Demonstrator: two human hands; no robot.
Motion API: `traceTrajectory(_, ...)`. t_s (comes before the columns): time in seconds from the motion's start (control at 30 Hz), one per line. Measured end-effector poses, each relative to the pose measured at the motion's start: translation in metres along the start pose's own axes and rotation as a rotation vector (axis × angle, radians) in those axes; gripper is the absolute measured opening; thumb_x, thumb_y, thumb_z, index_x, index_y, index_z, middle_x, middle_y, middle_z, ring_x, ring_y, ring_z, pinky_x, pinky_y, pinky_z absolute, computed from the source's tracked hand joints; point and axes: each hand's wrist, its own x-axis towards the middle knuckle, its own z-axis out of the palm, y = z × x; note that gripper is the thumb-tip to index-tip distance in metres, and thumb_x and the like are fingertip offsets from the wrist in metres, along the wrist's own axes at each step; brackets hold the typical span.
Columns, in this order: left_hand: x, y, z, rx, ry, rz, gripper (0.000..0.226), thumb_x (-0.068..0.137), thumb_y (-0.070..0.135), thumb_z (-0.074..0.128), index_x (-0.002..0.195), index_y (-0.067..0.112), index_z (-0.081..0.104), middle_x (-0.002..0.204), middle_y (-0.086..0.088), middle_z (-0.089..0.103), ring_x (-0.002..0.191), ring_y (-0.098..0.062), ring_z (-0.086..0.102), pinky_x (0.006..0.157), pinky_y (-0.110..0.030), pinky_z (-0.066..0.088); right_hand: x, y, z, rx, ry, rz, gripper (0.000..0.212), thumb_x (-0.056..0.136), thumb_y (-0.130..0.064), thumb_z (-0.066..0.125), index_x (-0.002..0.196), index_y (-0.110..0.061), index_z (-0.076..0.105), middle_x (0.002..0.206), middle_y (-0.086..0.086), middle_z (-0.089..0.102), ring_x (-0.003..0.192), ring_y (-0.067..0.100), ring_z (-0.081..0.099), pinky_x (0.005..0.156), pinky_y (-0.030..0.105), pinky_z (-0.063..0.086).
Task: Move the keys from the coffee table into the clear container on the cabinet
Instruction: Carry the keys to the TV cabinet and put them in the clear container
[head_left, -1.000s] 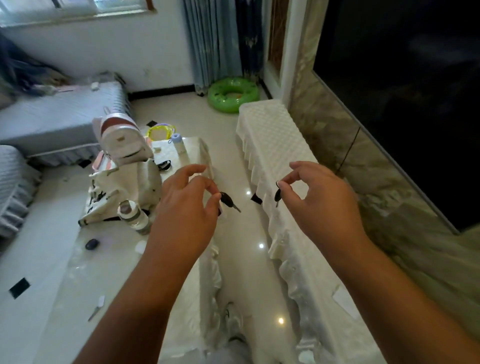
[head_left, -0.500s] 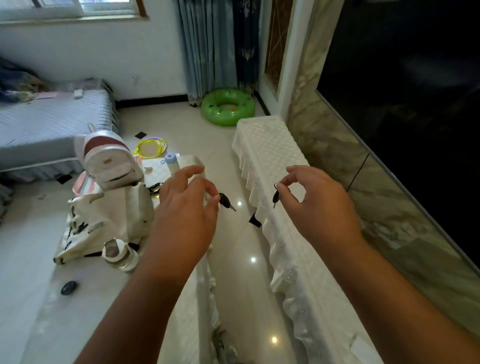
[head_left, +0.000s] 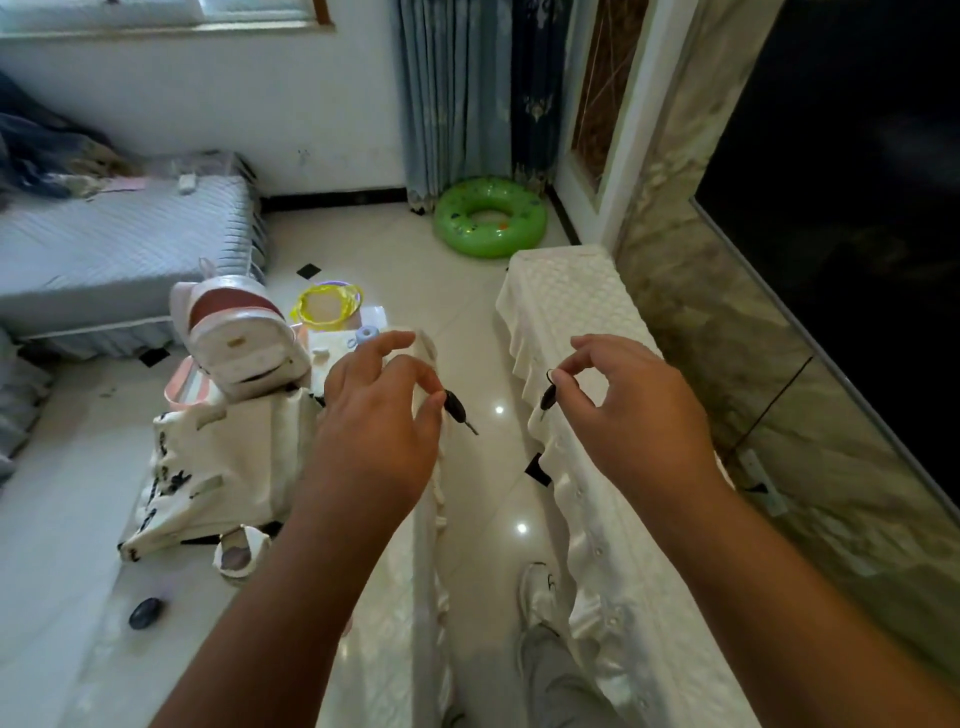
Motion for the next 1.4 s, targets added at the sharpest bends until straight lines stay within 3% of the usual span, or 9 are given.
traceTrajectory(0.17, 0.058, -0.005, 0.016, 0.075, 0.034, -0.059, 0.006, 0.086, 0.022, 0.065, 0.090, 0.023, 0.062, 0.137, 0.004, 0.046, 0.127, -0.023, 0.037, 0.098, -0.044, 0.040, 0.070, 0.016, 0.028, 0.037, -0.025, -0.029, 0.008, 0.091, -0.038, 0.064, 0.089, -0.031, 0.068, 0.116, -0.014, 0.067, 0.107, 0.007, 0.059, 0.078, 0.018, 0.035)
traceTrajectory(0.33, 0.126, -0.004, 0.036, 0.151, 0.061, -0.049, 0.005, 0.085, 0.020, 0.066, 0.088, 0.021, 0.062, 0.137, 0.003, 0.049, 0.126, -0.021, 0.037, 0.102, -0.039, 0.034, 0.152, 0.034, 0.046, 0.106, -0.089, -0.074, 0.008, 0.091, -0.040, 0.062, 0.090, -0.032, 0.066, 0.127, -0.013, 0.064, 0.121, 0.011, 0.055, 0.093, 0.029, 0.043)
traceTrajectory(0.67, 0.232, 0.002, 0.081, 0.134, 0.099, -0.175, 0.005, 0.087, 0.025, 0.064, 0.091, 0.025, 0.061, 0.137, 0.008, 0.047, 0.128, -0.019, 0.035, 0.099, -0.036, 0.033, 0.280, 0.070, 0.073, 0.136, -0.176, -0.111, 0.007, 0.091, -0.038, 0.063, 0.091, -0.032, 0.065, 0.128, -0.014, 0.063, 0.124, 0.013, 0.052, 0.089, 0.024, 0.034)
traceTrajectory(0.8, 0.271, -0.001, 0.092, 0.158, 0.076, -0.187, 0.004, 0.088, 0.024, 0.063, 0.092, 0.024, 0.062, 0.138, 0.009, 0.046, 0.129, -0.019, 0.034, 0.096, -0.029, 0.028, 0.313, 0.082, 0.077, 0.142, -0.193, -0.119, 0.005, 0.091, -0.037, 0.063, 0.087, -0.033, 0.065, 0.128, -0.014, 0.063, 0.124, 0.013, 0.052, 0.093, 0.029, 0.039)
traceTrajectory(1.07, 0.370, -0.020, 0.131, 0.088, 0.037, -0.123, 0.005, 0.085, 0.023, 0.066, 0.087, 0.025, 0.062, 0.137, 0.007, 0.046, 0.129, -0.019, 0.035, 0.095, -0.043, 0.038, 0.396, 0.104, 0.099, 0.118, -0.130, -0.062, 0.006, 0.089, -0.034, 0.064, 0.088, -0.030, 0.067, 0.125, -0.013, 0.065, 0.121, 0.013, 0.054, 0.094, 0.036, 0.045)
traceTrajectory(1.27, 0.460, -0.059, 0.157, 0.070, -0.018, -0.058, 0.004, 0.088, 0.027, 0.063, 0.090, 0.029, 0.060, 0.139, 0.011, 0.045, 0.127, -0.018, 0.035, 0.087, -0.038, 0.037, 0.477, 0.104, 0.129, 0.061, -0.079, -0.026, 0.006, 0.089, -0.033, 0.066, 0.084, -0.030, 0.066, 0.121, -0.014, 0.066, 0.116, 0.011, 0.056, 0.090, 0.028, 0.043)
traceTrajectory(1.4, 0.524, -0.080, 0.160, 0.030, -0.047, -0.019, 0.005, 0.088, 0.027, 0.063, 0.090, 0.030, 0.060, 0.138, 0.012, 0.044, 0.127, -0.016, 0.035, 0.087, -0.042, 0.039, 0.538, 0.092, 0.151, 0.020, -0.070, -0.007, 0.009, 0.089, -0.033, 0.065, 0.081, -0.029, 0.067, 0.110, -0.015, 0.067, 0.108, 0.010, 0.058, 0.081, 0.028, 0.044)
